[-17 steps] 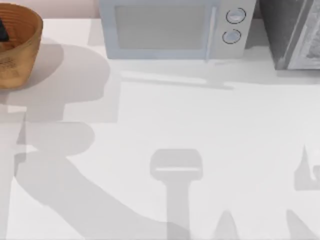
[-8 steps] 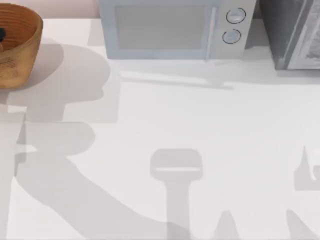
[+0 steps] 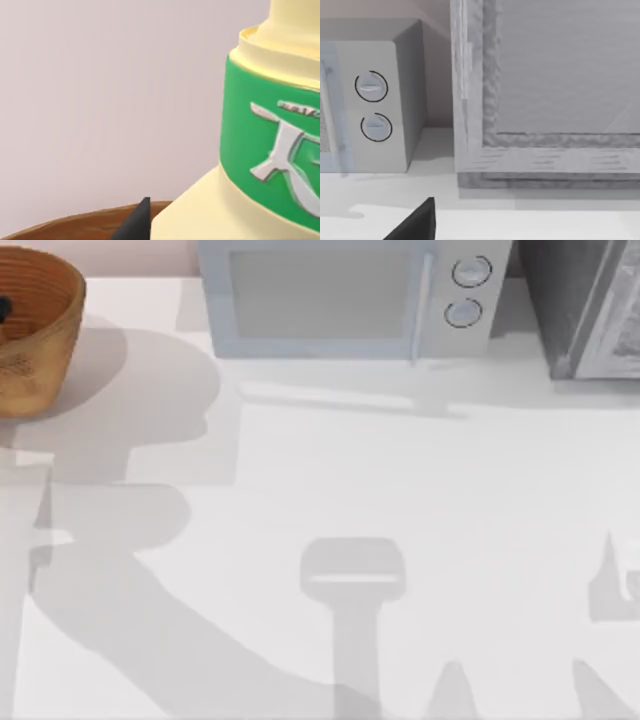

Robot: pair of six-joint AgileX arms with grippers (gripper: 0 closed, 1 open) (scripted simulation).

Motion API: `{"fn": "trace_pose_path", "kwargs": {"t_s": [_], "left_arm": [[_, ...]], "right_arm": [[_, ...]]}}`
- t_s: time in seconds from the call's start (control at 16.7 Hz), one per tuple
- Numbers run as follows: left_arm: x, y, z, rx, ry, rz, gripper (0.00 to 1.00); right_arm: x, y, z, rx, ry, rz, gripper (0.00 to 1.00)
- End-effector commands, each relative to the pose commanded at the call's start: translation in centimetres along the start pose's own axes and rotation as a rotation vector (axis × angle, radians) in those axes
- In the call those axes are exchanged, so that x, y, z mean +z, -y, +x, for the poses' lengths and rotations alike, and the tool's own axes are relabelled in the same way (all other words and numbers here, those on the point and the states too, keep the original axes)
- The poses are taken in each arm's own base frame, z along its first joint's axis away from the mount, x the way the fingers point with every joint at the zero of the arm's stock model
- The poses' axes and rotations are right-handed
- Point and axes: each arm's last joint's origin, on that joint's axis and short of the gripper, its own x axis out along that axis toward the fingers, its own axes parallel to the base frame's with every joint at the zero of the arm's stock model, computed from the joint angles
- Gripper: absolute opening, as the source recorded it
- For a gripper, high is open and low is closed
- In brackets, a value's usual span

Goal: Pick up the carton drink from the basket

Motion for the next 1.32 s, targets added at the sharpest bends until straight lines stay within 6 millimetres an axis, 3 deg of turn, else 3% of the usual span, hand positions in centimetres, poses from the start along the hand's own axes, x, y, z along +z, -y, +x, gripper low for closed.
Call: {"fn": "trace_pose_path", "kwargs": {"t_s": [0.24, 0.54, 1.14, 1.32], "left_arm": [[0.0, 0.0, 0.0, 0.0, 0.0, 0.0, 0.0], [1.9, -0.3, 0.1, 0.005, 0.008, 0.002, 0.0], [13.2, -0.3, 0.3, 0.005, 0.023, 0.01, 0.0], [15.4, -0.2, -0.1, 0.006, 0.02, 0.008, 0.0]], "right_arm": [[0.0, 0.0, 0.0, 0.0, 0.0, 0.0, 1.0], [0.0, 0.0, 0.0, 0.0, 0.0, 0.0, 1.0], [0.0, 0.0, 0.0, 0.0, 0.0, 0.0, 1.0], [0.0, 0.0, 0.0, 0.0, 0.0, 0.0, 1.0]]}}
